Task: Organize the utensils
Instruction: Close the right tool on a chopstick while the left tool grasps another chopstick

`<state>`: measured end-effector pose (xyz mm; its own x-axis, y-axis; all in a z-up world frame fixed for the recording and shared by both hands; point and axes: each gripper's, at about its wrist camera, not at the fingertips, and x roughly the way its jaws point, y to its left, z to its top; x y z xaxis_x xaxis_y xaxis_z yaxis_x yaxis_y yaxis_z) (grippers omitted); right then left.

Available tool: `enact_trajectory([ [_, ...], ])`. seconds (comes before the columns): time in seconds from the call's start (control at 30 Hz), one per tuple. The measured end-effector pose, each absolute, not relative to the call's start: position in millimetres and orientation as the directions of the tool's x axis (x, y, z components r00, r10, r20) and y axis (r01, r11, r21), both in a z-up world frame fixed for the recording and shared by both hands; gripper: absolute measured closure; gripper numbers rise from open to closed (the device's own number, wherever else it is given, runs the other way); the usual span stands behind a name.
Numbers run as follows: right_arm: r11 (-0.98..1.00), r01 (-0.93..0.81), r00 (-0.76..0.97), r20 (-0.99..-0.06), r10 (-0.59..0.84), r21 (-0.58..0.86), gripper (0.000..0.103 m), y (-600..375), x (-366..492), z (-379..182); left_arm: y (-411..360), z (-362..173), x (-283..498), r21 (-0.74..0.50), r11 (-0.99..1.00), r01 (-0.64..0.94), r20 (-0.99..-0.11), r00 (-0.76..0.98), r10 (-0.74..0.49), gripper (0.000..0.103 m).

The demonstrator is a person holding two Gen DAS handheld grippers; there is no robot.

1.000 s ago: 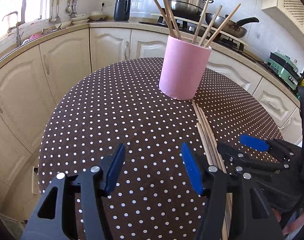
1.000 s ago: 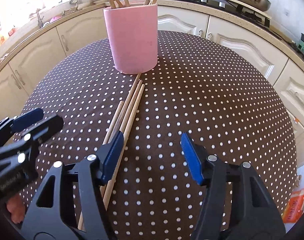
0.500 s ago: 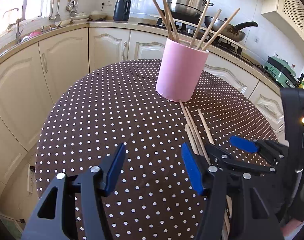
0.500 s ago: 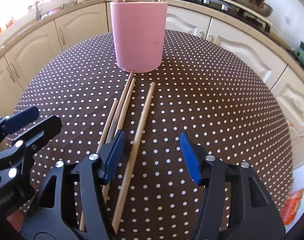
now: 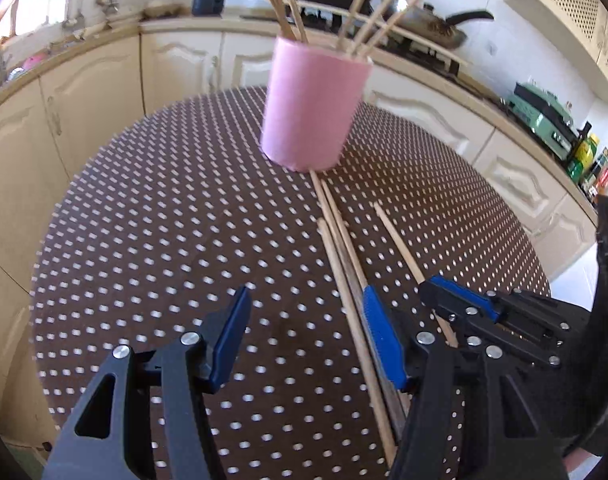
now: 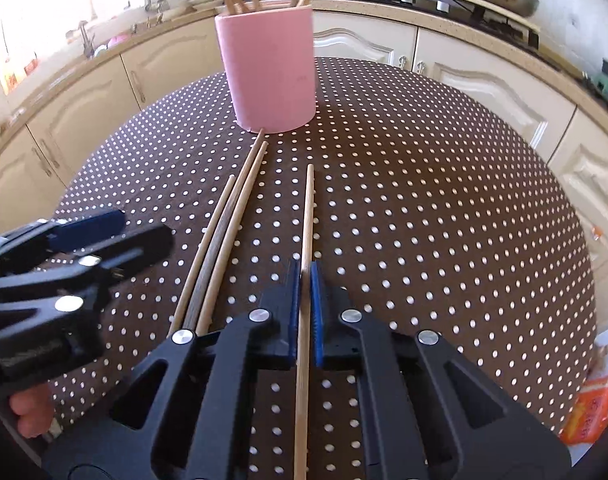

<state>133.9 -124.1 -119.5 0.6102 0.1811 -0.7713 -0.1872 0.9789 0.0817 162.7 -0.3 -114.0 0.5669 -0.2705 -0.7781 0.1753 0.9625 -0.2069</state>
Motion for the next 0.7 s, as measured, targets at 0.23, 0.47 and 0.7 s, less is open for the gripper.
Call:
enact_trajectory([
  [0.23,0.962,-0.194,0.593,-0.759,0.269,0.19,0.097,-139.4,135.1,-120.6,-22.0,-116.4,167.1,-0.087,0.983,0.159,-0.812,0.56,-0.162,0.044],
  [0.47,0.956,-0.195,0.588,-0.754,0.292,0.218,0.097,-140.9,133.3,-119.9,-36.7,-119.6,177.4,0.001,0.997,0.082,-0.83,0.555,-0.045,0.041],
  [0.7,0.963,-0.171,0.598,-0.755,0.269,0.209,0.097,-139.5,130.1,-119.1,-31.2,-118.0,188.6,-0.039,0.999,-0.024,-0.815,0.579,-0.018,0.061],
])
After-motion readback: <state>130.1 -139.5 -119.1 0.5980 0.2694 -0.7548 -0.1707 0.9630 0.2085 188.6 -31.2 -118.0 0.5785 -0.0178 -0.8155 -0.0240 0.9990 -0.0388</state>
